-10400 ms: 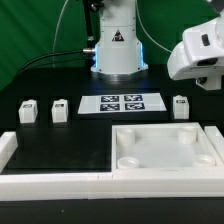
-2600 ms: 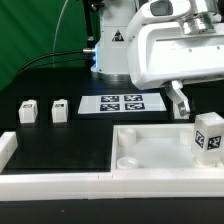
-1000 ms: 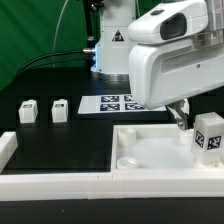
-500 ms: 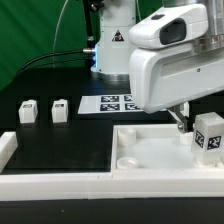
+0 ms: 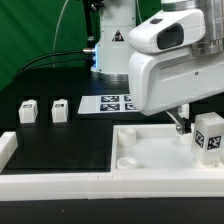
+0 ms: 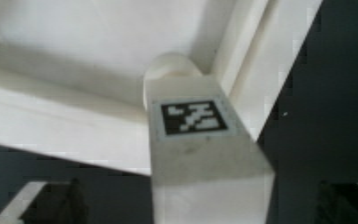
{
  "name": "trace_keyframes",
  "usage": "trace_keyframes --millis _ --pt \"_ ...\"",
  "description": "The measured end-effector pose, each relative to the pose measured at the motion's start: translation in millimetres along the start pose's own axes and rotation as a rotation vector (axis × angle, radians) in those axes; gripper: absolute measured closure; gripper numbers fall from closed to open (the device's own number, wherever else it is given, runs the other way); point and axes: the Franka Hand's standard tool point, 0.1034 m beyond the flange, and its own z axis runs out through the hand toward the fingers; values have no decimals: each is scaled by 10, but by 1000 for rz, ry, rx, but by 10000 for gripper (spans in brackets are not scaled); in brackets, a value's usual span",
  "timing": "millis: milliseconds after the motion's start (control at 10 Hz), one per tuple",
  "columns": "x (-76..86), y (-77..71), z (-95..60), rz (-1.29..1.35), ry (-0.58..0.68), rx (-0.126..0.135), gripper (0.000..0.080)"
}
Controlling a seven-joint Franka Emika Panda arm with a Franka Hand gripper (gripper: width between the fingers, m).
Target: Assemble one leg
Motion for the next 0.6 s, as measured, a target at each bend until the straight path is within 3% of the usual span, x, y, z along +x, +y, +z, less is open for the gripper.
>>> trace_keyframes --millis 200,300,400,500,600 --pt "0 5 10 0 1 0 150" --pt "3 -4 11 -2 2 0 247" --pt "3 -8 12 -5 1 0 247" --pt "2 -6 12 -5 2 0 421" --pt "3 -6 12 -5 2 0 508"
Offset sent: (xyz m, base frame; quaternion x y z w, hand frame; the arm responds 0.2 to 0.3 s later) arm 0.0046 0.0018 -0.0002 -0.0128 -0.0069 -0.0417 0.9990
